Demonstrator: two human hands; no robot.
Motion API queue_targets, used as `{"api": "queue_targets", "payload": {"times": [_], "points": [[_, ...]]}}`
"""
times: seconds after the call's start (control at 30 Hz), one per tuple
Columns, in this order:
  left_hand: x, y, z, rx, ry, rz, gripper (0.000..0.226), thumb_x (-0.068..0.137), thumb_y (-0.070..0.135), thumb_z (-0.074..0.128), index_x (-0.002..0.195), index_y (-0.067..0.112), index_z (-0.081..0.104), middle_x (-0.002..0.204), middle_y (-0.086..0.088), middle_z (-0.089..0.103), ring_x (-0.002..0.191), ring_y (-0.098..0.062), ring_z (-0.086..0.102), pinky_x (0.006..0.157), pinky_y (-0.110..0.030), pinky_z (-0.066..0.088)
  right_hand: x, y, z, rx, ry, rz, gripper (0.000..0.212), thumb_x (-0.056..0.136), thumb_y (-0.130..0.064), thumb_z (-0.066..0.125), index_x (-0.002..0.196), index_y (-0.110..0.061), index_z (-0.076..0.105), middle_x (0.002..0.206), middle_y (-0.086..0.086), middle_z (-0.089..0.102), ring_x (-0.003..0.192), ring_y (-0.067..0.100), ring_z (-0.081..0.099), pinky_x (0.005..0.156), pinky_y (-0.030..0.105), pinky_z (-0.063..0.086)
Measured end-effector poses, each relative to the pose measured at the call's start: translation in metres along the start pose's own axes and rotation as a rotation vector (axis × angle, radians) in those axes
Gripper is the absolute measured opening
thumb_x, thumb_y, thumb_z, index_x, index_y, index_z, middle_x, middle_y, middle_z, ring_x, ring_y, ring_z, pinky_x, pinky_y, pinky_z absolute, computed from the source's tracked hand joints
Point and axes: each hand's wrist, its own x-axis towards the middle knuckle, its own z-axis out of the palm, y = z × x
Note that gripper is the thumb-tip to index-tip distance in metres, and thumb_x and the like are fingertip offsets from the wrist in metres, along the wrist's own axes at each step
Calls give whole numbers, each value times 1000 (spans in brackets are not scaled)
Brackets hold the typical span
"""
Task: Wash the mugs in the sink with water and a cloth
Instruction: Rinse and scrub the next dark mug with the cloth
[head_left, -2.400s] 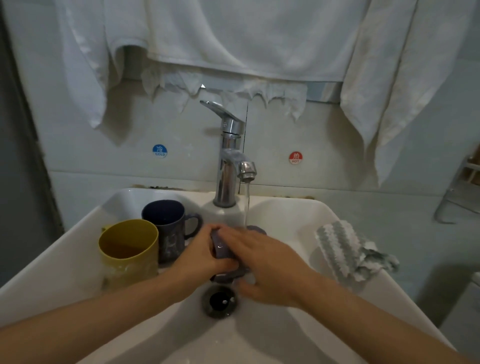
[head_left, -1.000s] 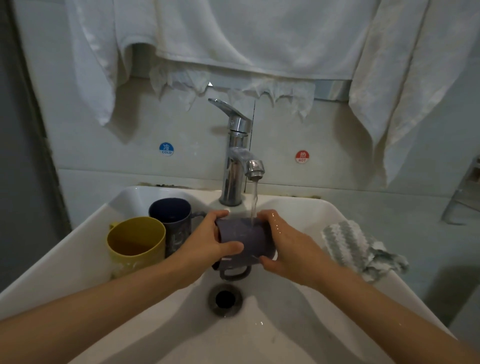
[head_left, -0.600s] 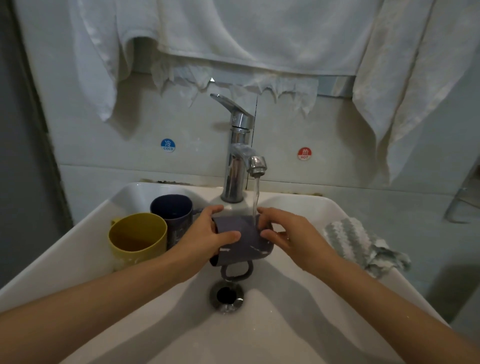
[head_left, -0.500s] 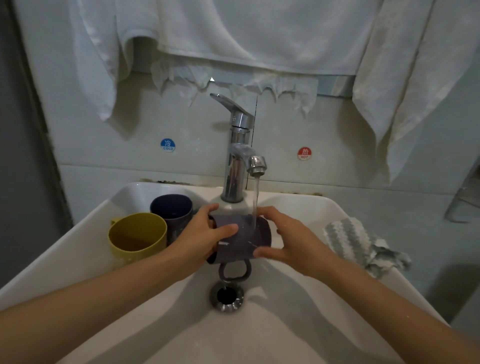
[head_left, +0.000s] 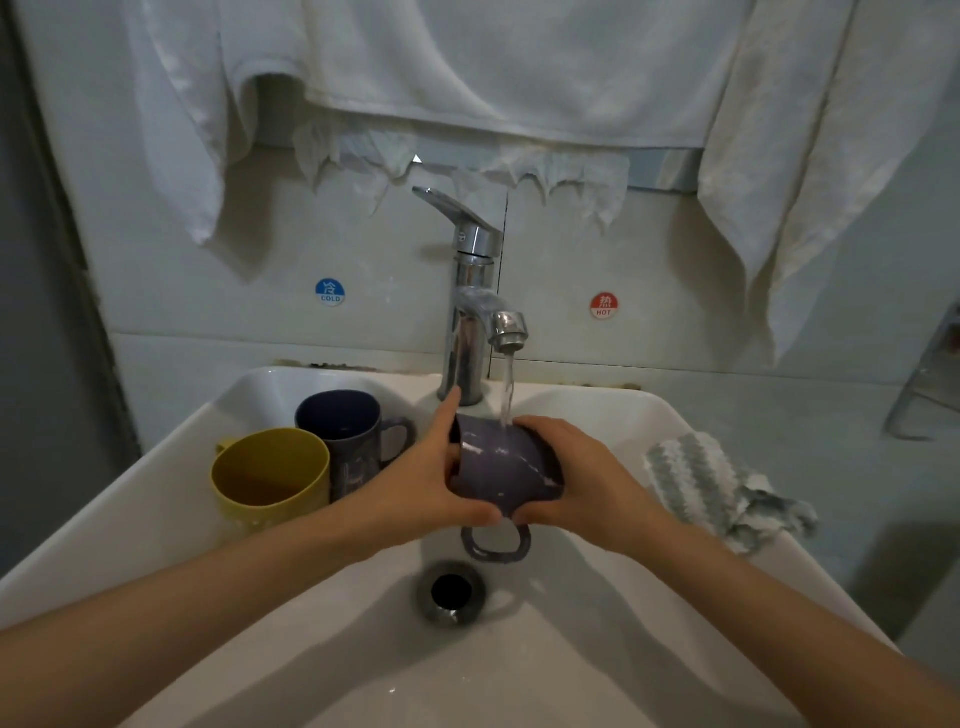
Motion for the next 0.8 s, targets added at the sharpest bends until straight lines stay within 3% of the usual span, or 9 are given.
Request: {"api": "queue_targets", "payload": {"times": [0.07, 0.17, 0.27, 0.43, 0.5, 0.57, 0.63, 0.7, 0.8], "points": [[-2, -4, -2, 13, 1, 4, 110, 76, 2, 72, 147, 33, -5, 140, -1, 43, 117, -15, 54, 81, -19, 53, -1, -1, 1, -7, -34, 39, 84, 66, -28, 83, 137, -22, 38, 133, -2, 48, 115, 11, 47, 93, 15, 35], [-1, -8, -4, -48, 17, 5, 99, 76, -2, 70, 146, 31, 9, 131, -7, 53, 110, -20, 61, 84, -32, 56, -4, -6, 1, -115, -110, 25, 85, 76, -32, 75, 145, -22, 26, 148, -2, 34, 132, 14, 34, 106, 18, 25], [-2, -8, -5, -123, 22, 4, 92, 76, -3, 70, 144, 27, 17, 123, -2, 57, 104, -15, 62, 81, -29, 57, -8, -20, 6, -340, -137, -213, 89, 85, -31, 65, 150, -27, 4, 158, -9, 4, 144, 9, 1, 118, 28, 2], [-1, -8, -4, -144, 33, 45, 79, 76, -5, 66, 139, 18, 25, 133, -2, 47, 119, -14, 51, 83, -19, 49, -17, -42, 17, -381, -225, -334, 81, 94, -25, 50, 139, -35, -17, 144, -23, -22, 130, -10, -25, 104, 12, -20], [-3, -9, -2, -183, -5, 55, 68, 78, -2, 67, 126, 30, 32, 119, 11, 52, 103, -2, 58, 78, -17, 52, -17, -41, 16, -380, -238, -289, 78, 95, -30, 46, 143, -34, -16, 149, -21, -20, 132, -8, -23, 108, 14, -17], [-4, -11, -1, -190, -14, 65, 60, 78, -3, 67, 117, 33, 37, 109, 13, 57, 92, 1, 64, 75, -18, 54, -16, -40, 15, -351, -214, -226, 76, 93, -38, 42, 148, -32, -10, 156, -15, -10, 141, -2, -11, 113, 18, -8], [-3, -14, 1, -209, 16, 49, 66, 77, -5, 67, 126, 28, 36, 104, 13, 60, 87, 3, 66, 72, -20, 56, -13, -35, 11, -348, -193, -147, 79, 84, -47, 35, 150, -28, -4, 159, -8, 2, 144, 8, 5, 113, 20, 0], [-4, -16, 1, -199, 15, 29, 72, 77, -4, 67, 133, 25, 33, 104, 14, 59, 87, 3, 65, 72, -20, 56, -13, -34, 6, -385, -205, -143, 83, 78, -50, 27, 151, -24, -2, 159, -4, 6, 144, 11, 9, 111, 18, 2], [-6, -18, 1, -162, -17, 37, 60, 79, -1, 67, 119, 34, 38, 109, 14, 57, 94, 0, 62, 74, -18, 54, -18, -44, 9, -294, -287, -208, 76, 87, -40, 38, 151, -25, -1, 158, -8, -1, 144, 5, 2, 114, 18, 0]]}}
